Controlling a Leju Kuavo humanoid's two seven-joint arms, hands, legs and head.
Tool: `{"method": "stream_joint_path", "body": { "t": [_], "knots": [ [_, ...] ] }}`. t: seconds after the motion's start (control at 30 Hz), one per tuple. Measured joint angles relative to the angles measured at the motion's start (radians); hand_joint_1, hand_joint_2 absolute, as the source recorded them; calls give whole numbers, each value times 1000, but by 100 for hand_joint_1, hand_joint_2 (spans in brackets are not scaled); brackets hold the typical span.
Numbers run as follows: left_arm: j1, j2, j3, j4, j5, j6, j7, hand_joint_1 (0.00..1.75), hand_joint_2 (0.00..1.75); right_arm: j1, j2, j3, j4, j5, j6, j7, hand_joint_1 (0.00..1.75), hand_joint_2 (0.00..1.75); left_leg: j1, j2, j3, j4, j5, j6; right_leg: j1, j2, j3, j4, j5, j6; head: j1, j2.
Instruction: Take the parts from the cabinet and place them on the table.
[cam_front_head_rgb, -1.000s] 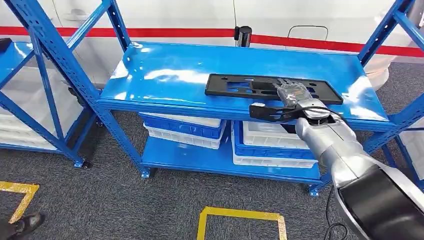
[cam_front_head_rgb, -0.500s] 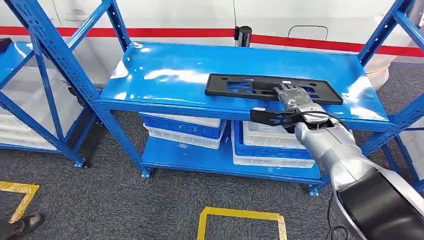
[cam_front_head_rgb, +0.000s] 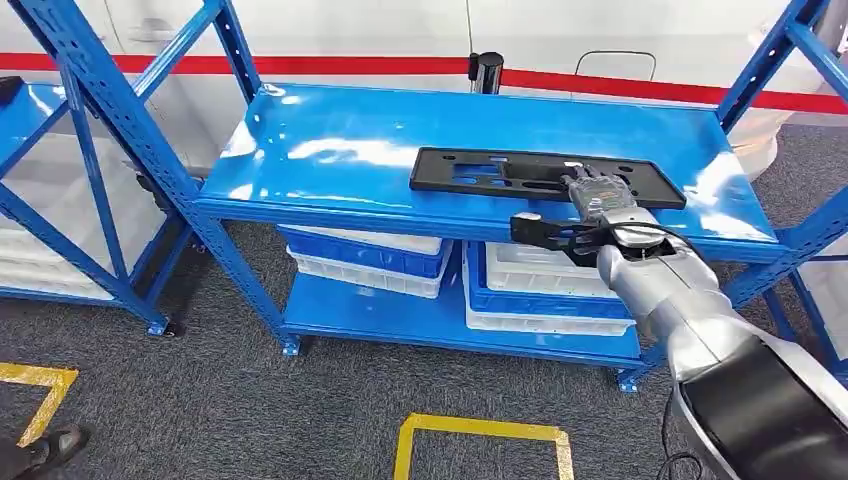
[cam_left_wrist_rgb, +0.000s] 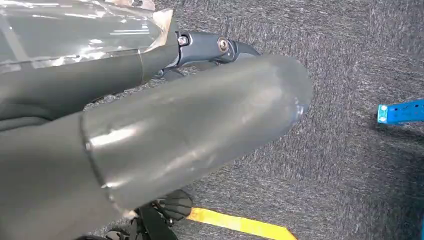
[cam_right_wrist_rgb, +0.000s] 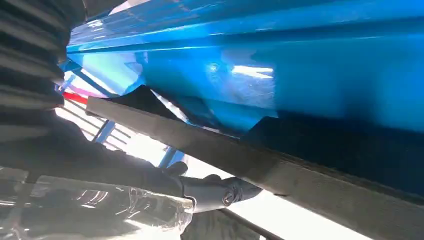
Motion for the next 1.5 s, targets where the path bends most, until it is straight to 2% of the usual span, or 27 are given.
{"method": "stream_joint_path", "body": {
  "t": [0.33, 1.0, 1.23, 1.5],
  "knots": [
    [0, 0, 0, 0, -11, -6, 0, 0, 0, -26, -19, -45, 1, -8, 1, 25, 0, 175, 0, 0, 0, 0, 0, 0, 0, 0, 0, 0, 0, 0, 0, 0],
    [0, 0, 0, 0, -16, -8, -1, 0, 0, -77, -36, -72, 3, 9, 18, 36, 0, 175, 0, 0, 0, 0, 0, 0, 0, 0, 0, 0, 0, 0, 0, 0],
    [0, -3, 0, 0, -16, -8, -4, 0, 0, -72, -34, -72, 3, 25, 18, 37, 0, 175, 0, 0, 0, 0, 0, 0, 0, 0, 0, 0, 0, 0, 0, 0],
    [-1, -5, 0, 0, -19, -9, -4, 0, 0, -22, -27, -71, 3, 44, -20, 56, 0, 175, 0, 0, 0, 0, 0, 0, 0, 0, 0, 0, 0, 0, 0, 0]
  ]
}}
